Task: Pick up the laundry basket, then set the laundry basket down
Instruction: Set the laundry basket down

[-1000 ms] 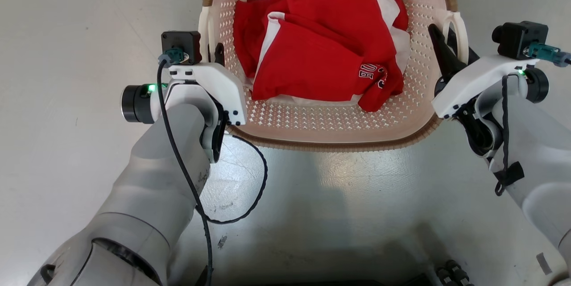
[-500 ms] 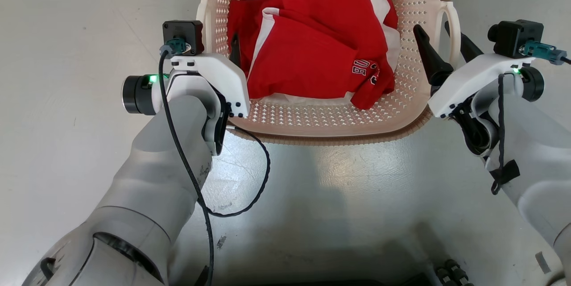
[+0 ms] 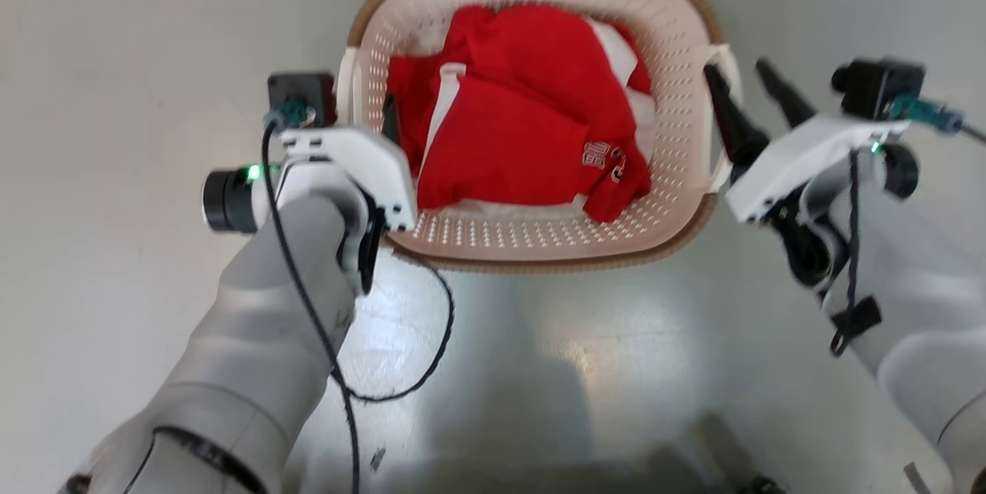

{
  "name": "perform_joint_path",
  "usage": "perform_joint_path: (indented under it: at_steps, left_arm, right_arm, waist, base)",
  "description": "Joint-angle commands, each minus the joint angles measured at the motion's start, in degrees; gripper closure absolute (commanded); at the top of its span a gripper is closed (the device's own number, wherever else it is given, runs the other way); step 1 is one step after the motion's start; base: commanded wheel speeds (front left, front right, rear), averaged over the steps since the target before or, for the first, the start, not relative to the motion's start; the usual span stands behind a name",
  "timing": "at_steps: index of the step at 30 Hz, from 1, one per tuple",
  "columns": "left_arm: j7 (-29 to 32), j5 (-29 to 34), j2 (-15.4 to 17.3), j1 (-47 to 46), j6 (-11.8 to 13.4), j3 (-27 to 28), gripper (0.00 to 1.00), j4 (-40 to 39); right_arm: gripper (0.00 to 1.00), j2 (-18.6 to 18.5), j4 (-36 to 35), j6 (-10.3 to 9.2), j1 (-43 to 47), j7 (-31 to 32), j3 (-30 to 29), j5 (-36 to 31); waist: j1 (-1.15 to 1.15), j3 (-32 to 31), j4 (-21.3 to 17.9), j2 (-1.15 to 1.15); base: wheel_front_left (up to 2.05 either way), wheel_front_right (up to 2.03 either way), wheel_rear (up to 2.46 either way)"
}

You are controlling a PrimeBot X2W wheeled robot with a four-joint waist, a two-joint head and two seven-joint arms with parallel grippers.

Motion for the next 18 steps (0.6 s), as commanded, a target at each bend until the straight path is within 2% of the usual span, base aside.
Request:
perform_joint_path:
  at_steps: [1, 9, 18]
  left_arm:
    - [-0.35, 0.66, 1.63, 2.36, 0.16, 1.35, 0.00, -1.00]
    - [-0.35, 6.14, 4.79, 11.53, -1.01, 8.20, 0.00, -9.83]
    - [-0.35, 16.24, 4.77, 25.03, -3.32, 18.59, 0.00, -21.55]
  right_arm:
    - [0.00, 0.47, -0.75, 0.41, 4.71, -0.37, 0.30, 0.11]
    - [0.00, 0.93, -5.82, 0.41, 10.68, -0.37, -3.94, -3.73]
    - [0.00, 1.92, -15.53, 0.41, 22.69, -0.37, -14.14, -14.53]
  waist:
    - [0.00, -2.33, -0.84, -0.01]
    - [0.00, -12.03, -2.62, -0.01]
    - [0.00, -25.61, -3.54, -0.01]
  base:
    - [0.00, 0.00, 0.00]
    - [0.00, 0.00, 0.00]
    - [0.00, 0.00, 0.00]
